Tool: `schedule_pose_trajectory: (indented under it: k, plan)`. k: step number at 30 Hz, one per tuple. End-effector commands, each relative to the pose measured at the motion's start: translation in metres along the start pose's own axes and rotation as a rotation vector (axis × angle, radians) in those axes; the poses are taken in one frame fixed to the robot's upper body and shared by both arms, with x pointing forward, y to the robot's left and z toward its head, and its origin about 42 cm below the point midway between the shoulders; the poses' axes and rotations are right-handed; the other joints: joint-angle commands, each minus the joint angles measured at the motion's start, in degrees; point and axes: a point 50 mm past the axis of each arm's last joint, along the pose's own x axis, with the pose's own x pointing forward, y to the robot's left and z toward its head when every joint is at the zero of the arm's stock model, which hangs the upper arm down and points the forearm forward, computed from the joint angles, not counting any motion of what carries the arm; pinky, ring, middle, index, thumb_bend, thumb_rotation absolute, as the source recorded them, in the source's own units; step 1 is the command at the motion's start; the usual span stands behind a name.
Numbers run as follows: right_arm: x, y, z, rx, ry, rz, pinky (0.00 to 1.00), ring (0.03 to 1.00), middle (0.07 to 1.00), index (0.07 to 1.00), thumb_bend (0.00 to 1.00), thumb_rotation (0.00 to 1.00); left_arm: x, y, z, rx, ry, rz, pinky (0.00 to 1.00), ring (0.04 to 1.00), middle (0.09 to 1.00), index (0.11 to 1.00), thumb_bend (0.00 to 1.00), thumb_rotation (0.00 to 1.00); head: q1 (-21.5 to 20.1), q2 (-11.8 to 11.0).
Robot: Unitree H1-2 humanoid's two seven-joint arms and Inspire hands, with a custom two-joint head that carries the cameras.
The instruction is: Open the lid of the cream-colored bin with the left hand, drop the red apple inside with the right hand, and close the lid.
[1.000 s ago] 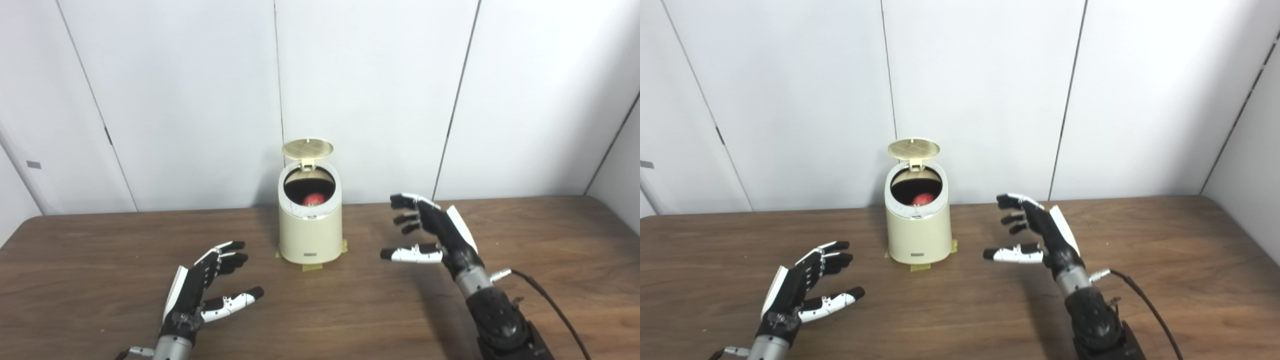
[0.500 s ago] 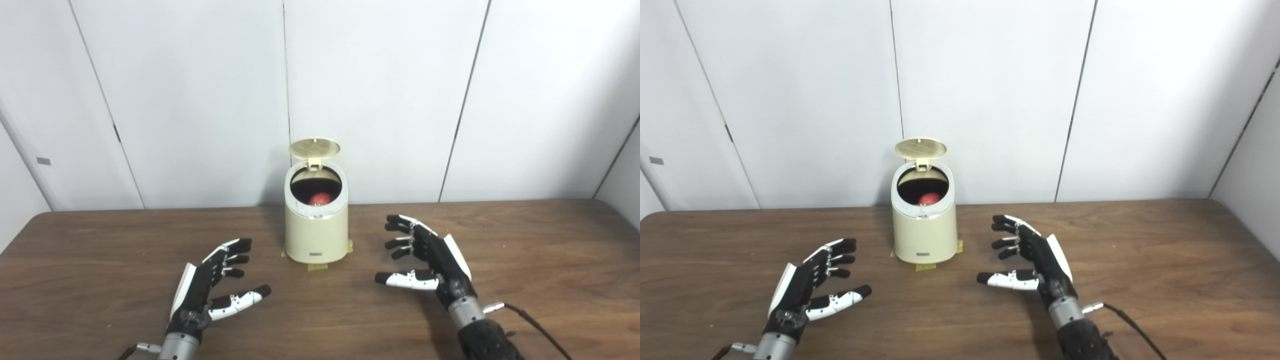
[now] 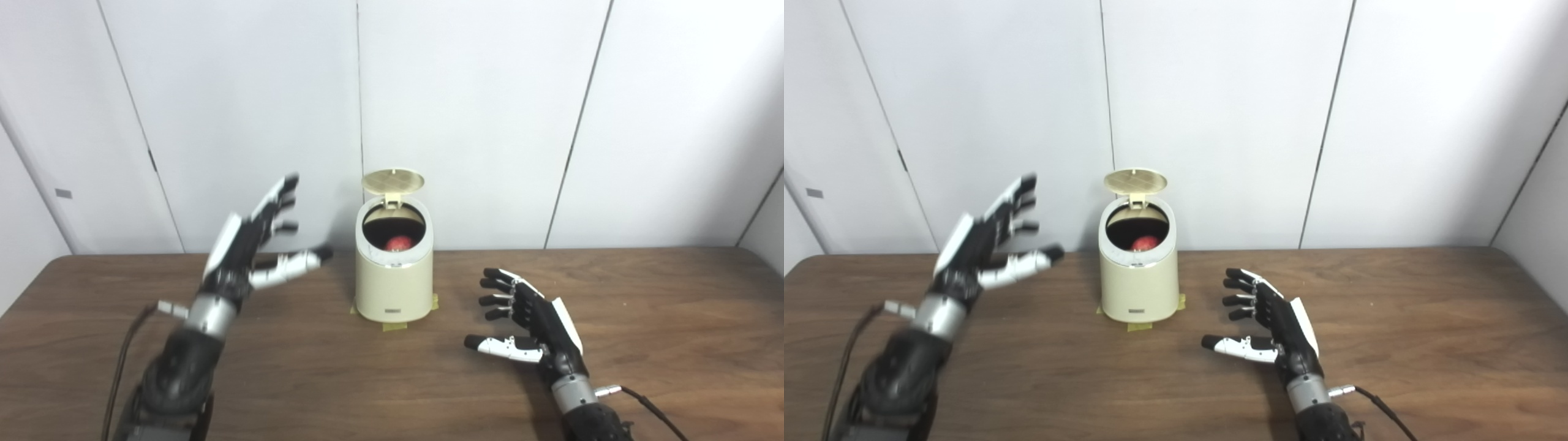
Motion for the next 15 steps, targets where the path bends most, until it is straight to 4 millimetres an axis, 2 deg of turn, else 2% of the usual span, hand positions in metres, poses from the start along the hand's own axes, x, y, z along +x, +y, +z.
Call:
schedule_pose_trajectory:
  k: [1, 8, 15]
  plan:
    - [0.009, -0.003, 0.015, 0.015, -0.081, -0.015, 0.59, 0.689, 0.778, 0.793, 0.81, 0.16, 0.022, 0.011, 0.026, 0.032, -0.069, 0.005, 0.81, 0.949, 0.976, 0.997, 0.99, 0.43, 0.0, 0.0]
    - [0.005, -0.003, 0.014, 0.015, -0.079, -0.018, 0.58, 0.685, 0.782, 0.796, 0.82, 0.17, 0.059, 0.011, 0.05, 0.131, -0.118, -0.059, 0.82, 0.955, 0.981, 0.986, 0.99, 0.41, 0.1, 0.3]
    - [0.005, -0.004, 0.014, -0.001, -0.081, -0.028, 0.58, 0.685, 0.775, 0.781, 0.81, 0.16, 0.087, 0.01, 0.065, 0.317, -0.132, -0.102, 0.81, 0.935, 0.958, 0.926, 1.0, 0.47, 0.0, 0.1]
